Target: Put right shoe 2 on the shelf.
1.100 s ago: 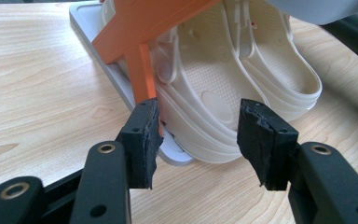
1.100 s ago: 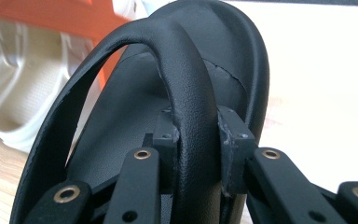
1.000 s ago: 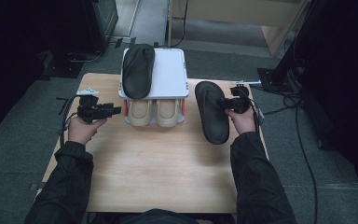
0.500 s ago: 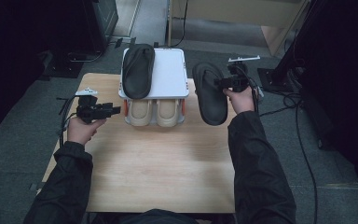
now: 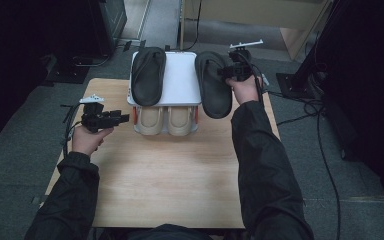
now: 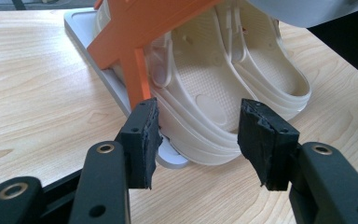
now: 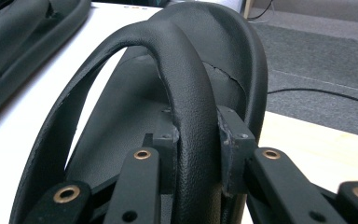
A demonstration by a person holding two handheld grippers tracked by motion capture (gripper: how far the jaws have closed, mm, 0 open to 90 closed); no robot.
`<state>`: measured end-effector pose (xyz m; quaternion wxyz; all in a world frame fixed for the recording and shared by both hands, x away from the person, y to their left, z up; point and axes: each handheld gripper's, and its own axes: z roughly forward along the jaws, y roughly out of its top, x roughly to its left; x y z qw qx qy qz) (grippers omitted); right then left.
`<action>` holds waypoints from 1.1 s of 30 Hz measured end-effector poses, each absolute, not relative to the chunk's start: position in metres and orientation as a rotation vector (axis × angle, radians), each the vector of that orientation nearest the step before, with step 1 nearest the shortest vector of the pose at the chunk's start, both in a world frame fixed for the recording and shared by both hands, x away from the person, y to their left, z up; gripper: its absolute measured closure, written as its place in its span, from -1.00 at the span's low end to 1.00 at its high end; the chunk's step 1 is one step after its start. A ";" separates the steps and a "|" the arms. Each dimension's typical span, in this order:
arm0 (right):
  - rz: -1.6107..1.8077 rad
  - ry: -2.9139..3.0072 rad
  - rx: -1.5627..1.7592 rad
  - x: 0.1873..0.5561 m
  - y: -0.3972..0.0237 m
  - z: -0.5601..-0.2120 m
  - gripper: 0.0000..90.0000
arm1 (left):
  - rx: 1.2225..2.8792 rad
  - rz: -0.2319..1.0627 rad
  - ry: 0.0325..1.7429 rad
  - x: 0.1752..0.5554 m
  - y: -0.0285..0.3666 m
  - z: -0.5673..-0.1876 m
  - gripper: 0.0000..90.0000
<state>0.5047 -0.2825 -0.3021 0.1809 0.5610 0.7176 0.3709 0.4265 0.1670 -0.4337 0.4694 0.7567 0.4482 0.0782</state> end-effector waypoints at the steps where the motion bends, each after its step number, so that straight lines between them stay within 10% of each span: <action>1: 1.047 2.034 1.584 0.508 -0.278 -0.302 0.61 | 1.849 0.191 1.100 0.426 0.167 -0.433 0.08; 33: 1.031 2.085 1.595 0.570 -0.187 -0.314 0.58 | 1.830 0.197 1.065 0.428 0.171 -0.432 0.10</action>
